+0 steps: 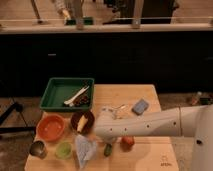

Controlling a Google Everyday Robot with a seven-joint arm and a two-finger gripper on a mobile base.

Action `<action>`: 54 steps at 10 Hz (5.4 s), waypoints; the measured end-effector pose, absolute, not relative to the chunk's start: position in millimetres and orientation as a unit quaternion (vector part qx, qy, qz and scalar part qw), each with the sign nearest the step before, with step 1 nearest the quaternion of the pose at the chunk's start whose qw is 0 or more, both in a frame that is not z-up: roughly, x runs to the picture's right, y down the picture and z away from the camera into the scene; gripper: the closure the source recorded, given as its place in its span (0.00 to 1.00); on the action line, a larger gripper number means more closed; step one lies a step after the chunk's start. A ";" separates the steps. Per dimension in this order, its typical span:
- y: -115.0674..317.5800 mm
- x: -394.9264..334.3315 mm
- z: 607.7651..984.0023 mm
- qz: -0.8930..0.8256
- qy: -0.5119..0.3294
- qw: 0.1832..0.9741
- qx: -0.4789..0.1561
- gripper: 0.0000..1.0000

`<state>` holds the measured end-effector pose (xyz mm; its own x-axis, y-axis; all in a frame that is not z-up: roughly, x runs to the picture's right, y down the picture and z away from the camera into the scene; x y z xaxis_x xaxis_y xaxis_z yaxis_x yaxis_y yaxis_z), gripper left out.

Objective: Place pepper in red bowl

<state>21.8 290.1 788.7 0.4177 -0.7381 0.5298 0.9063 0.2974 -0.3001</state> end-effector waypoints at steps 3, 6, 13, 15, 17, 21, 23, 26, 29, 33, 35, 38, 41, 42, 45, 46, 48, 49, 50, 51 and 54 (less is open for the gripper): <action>287.4 22.0 787.8 -0.517 -0.149 0.793 -0.287 0.82; 283.2 23.8 786.8 -0.509 -0.154 0.796 -0.289 0.82; 210.4 33.0 677.1 -0.487 -0.216 0.812 -0.239 0.82; 201.0 19.5 640.4 -0.496 -0.238 0.806 -0.217 0.82; 208.0 -12.0 615.9 -0.514 -0.256 0.795 -0.196 0.82; 219.5 -87.7 590.7 -0.542 -0.271 0.777 -0.171 0.82; 205.8 -120.2 586.1 -0.546 -0.275 0.774 -0.167 0.82; 177.7 -144.0 597.4 -0.540 -0.279 0.774 -0.174 0.82; 166.3 -171.2 611.7 -0.545 -0.280 0.769 -0.181 0.63; 183.5 -211.4 624.3 -0.558 -0.282 0.756 -0.191 0.62; 179.2 -231.6 631.4 -0.560 -0.286 0.754 -0.189 0.62; 151.0 -247.6 638.1 -0.558 -0.286 0.758 -0.182 0.62; 135.4 -261.8 650.1 -0.556 -0.285 0.760 -0.179 0.62; 134.6 -265.4 652.4 -0.555 -0.287 0.760 -0.180 0.62; 128.5 -273.1 677.4 -0.549 -0.295 0.761 -0.180 0.62; 124.5 -272.2 687.8 -0.546 -0.297 0.763 -0.177 0.62; 122.4 -270.9 706.8 -0.538 -0.308 0.764 -0.176 0.62; 122.9 -270.1 718.8 -0.536 -0.310 0.765 -0.176 0.62; 123.8 -269.3 731.0 -0.533 -0.311 0.767 -0.176 0.62; 126.8 -268.8 742.4 -0.531 -0.312 0.768 -0.178 0.62; 129.5 -267.0 762.0 -0.527 -0.306 0.772 -0.179 0.57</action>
